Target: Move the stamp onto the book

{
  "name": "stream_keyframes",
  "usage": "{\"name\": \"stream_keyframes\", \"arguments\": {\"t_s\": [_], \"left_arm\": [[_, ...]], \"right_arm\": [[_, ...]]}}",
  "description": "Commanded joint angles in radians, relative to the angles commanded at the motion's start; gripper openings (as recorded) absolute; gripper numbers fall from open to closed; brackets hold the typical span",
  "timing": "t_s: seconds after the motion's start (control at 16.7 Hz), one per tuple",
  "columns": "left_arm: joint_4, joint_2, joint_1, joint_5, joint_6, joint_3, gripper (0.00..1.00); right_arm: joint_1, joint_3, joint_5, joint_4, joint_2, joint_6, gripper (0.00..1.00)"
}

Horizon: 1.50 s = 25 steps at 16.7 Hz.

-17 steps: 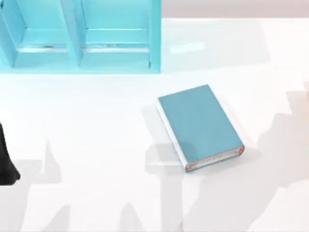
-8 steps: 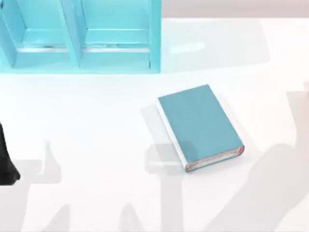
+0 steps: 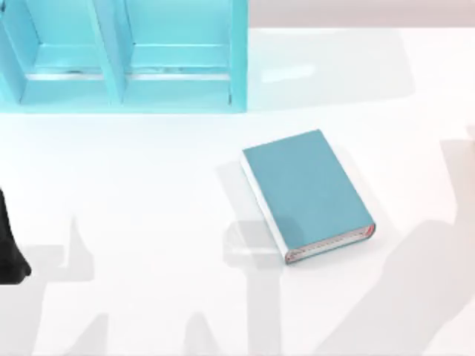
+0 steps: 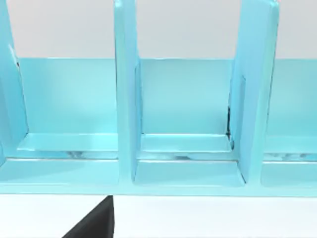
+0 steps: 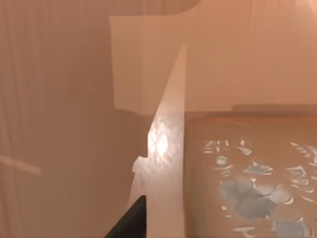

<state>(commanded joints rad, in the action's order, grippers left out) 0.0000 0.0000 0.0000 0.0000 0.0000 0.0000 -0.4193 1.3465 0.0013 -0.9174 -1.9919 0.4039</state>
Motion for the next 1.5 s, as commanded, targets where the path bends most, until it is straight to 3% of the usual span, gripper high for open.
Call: {"name": "stream_keyframes", "arguments": {"t_s": [0.48, 1.14, 1.5], "left_arm": [[0.000, 0.000, 0.000, 0.000, 0.000, 0.000, 1.00], [0.000, 0.000, 0.000, 0.000, 0.000, 0.000, 1.00], [0.000, 0.000, 0.000, 0.000, 0.000, 0.000, 1.00]], "right_arm": [[0.000, 0.000, 0.000, 0.000, 0.000, 0.000, 0.02], [-0.004, 0.007, 0.004, -0.005, 0.004, -0.014, 0.00], [0.037, 0.134, 0.042, -0.110, 0.062, -0.197, 0.00]]}}
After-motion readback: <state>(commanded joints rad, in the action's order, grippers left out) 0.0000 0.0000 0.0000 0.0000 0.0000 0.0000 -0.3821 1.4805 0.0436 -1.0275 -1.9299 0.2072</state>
